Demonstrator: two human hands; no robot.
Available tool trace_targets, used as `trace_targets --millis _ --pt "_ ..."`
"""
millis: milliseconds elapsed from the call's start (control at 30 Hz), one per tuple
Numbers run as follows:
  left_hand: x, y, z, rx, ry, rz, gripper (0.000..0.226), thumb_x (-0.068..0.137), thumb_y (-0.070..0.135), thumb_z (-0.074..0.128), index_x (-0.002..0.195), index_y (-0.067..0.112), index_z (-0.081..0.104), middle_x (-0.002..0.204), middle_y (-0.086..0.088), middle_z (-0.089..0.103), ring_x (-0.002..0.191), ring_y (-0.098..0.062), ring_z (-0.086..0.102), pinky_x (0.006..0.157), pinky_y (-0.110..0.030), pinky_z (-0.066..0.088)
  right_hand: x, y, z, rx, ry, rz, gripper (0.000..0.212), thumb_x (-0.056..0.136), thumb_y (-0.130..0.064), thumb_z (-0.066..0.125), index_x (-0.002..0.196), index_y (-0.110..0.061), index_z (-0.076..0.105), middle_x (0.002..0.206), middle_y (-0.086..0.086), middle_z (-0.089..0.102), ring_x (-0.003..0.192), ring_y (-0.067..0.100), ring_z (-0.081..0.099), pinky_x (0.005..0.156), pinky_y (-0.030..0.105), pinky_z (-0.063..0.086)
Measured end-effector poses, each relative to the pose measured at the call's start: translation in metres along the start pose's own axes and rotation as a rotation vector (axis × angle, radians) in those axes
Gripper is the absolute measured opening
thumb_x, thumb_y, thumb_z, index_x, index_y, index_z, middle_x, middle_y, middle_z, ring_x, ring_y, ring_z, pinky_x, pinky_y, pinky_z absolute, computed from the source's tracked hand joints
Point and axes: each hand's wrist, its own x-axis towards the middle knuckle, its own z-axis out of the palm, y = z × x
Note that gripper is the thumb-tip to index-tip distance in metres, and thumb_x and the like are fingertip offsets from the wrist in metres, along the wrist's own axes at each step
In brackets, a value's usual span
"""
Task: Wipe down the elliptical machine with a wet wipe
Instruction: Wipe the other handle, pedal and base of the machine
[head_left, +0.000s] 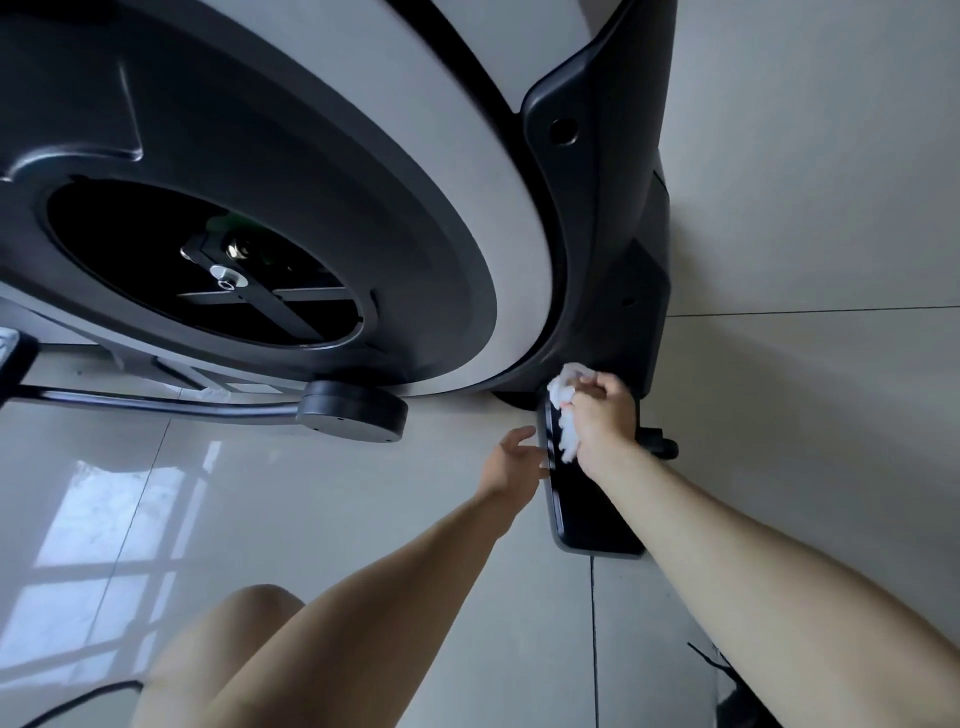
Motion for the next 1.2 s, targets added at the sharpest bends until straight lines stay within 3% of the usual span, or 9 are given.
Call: trace_targets --millis 67,133,300,433,533,667,767,1000,1200 --pt "0.001 0.004 -0.004 -0.097 0.012 0.051 0.034 0.102 0.017 0.044 0.135 0.02 0.053 0.106 0.001 0.071 0.085 -0.016 0.072 0.082 -0.029 0.053 -0.007 -0.015 0.015 0.389 -0.039 0.185 0.018 0.095 0.0 0.056 0.095 -0.014 0.067 0.058 0.003 0.065 0.04 0.017 0.054 0.042 0.018 0.038" --pt "0.0 0.013 -0.009 -0.171 0.076 0.136 0.029 0.104 0.02 0.045 0.13 0.018 0.057 0.11 -0.005 0.071 0.086 -0.014 0.072 0.082 -0.027 0.056 -0.009 -0.02 0.022 0.492 -0.074 0.236 0.012 0.097 -0.001 0.058 0.095 -0.01 0.067 0.052 0.002 0.064 0.038 0.016 0.056 0.034 0.016 0.038" --pt "-0.004 0.034 -0.021 -0.2 0.145 0.209 0.017 0.105 0.019 0.048 0.116 0.022 0.06 0.105 0.0 0.073 0.091 -0.011 0.07 0.088 -0.03 0.055 0.003 -0.008 0.031 0.416 -0.026 0.242 0.026 0.084 0.005 0.066 0.106 -0.006 0.073 0.076 0.008 0.072 0.065 0.019 0.065 0.05 0.019 0.045" --pt "-0.001 0.037 -0.027 -0.021 0.161 0.184 0.02 0.101 0.025 0.053 0.118 0.026 0.064 0.112 0.0 0.07 0.107 -0.015 0.066 0.099 -0.036 0.053 0.023 -0.004 0.024 0.289 -0.088 0.248 0.019 0.093 0.007 0.056 0.087 -0.01 0.061 0.051 -0.006 0.066 0.072 0.016 0.065 0.048 0.014 0.049" --pt "-0.001 0.042 -0.018 0.0 0.131 0.135 0.03 0.1 0.028 0.05 0.128 0.025 0.062 0.118 -0.002 0.069 0.112 -0.017 0.064 0.104 -0.04 0.051 0.023 -0.009 0.013 0.284 -0.093 0.282 0.013 0.088 0.004 0.068 0.087 -0.009 0.067 0.077 0.004 0.069 0.072 0.018 0.063 0.045 0.015 0.047" --pt "0.001 0.051 0.008 -0.187 0.063 0.096 0.026 0.092 0.033 0.055 0.105 0.015 0.069 0.097 -0.01 0.073 0.095 -0.026 0.068 0.096 -0.046 0.055 -0.001 -0.015 0.001 0.332 -0.218 0.2 0.013 0.09 0.001 0.067 0.096 -0.008 0.075 0.069 0.008 0.069 0.049 0.015 0.06 0.044 0.019 0.046" --pt "0.012 0.066 0.021 -0.365 0.099 0.04 0.024 0.101 0.027 0.059 0.095 0.006 0.07 0.082 -0.008 0.071 0.072 -0.018 0.068 0.074 -0.033 0.058 0.001 -0.017 -0.013 0.229 -0.259 0.14 0.011 0.093 -0.005 0.07 0.101 -0.011 0.074 0.057 0.004 0.066 0.04 0.012 0.055 0.042 0.022 0.044" --pt "0.034 0.074 0.034 -0.485 0.253 -0.072 0.014 0.099 0.017 0.062 0.088 0.013 0.068 0.077 0.001 0.067 0.065 -0.009 0.061 0.059 -0.02 0.049 0.019 -0.027 -0.047 -0.057 -0.153 0.017 0.025 0.093 -0.003 0.062 0.084 -0.022 0.074 0.084 0.004 0.071 0.058 0.016 0.054 0.056 0.026 0.046" --pt "0.053 0.073 0.018 -0.655 0.182 -0.156 0.03 0.109 0.002 0.036 0.089 0.02 0.049 0.092 0.008 0.047 0.054 0.015 0.055 0.049 0.0 0.037 0.021 -0.021 -0.052 -0.127 -0.15 0.031 0.023 0.095 -0.006 0.058 0.108 -0.021 0.069 0.086 0.001 0.065 0.068 0.017 0.057 0.061 0.026 0.049"
